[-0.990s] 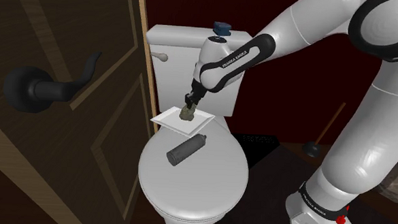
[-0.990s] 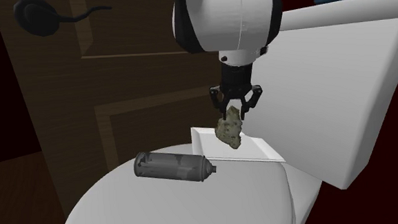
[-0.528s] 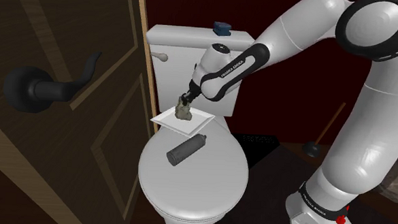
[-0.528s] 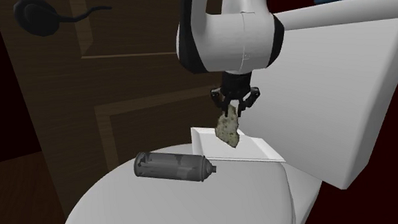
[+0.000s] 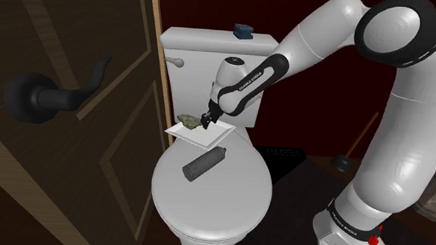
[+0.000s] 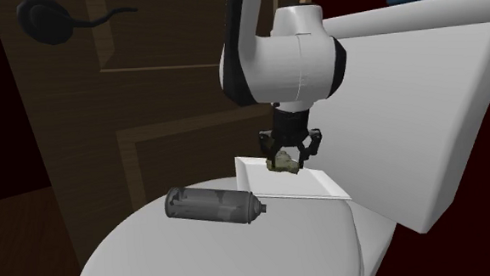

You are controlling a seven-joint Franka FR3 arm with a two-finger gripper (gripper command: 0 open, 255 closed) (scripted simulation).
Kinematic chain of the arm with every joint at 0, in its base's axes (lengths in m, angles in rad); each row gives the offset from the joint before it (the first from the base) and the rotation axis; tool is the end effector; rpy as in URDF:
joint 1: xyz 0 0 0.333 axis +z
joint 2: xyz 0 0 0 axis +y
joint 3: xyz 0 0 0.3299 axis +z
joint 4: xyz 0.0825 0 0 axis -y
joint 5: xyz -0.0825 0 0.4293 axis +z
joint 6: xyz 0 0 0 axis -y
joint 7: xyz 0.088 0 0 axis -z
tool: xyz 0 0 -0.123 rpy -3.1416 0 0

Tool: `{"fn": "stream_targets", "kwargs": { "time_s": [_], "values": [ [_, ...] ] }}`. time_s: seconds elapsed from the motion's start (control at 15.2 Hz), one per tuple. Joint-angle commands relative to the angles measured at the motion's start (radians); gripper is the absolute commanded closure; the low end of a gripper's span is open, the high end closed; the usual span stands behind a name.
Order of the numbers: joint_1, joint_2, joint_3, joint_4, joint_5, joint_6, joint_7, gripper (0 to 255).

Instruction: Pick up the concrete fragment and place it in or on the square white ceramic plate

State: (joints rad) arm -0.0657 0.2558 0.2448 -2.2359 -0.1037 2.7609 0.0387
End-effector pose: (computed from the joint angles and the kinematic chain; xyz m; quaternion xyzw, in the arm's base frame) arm 0.5963 0.1123 0.2490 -0.9846 -0.1063 -0.1377 0.0192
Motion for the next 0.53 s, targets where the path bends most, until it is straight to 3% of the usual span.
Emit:
{"fn": "stream_targets", "kwargs": {
  "time_s": [0.0, 0.46],
  "values": [
    [0.006, 0.057, -0.001, 0.1, -0.002, -0.069, -0.002, 0],
    [0.055, 0.363, -0.009, 0.616, -0.012, -0.397, -0.016, 0]
  ]
}}
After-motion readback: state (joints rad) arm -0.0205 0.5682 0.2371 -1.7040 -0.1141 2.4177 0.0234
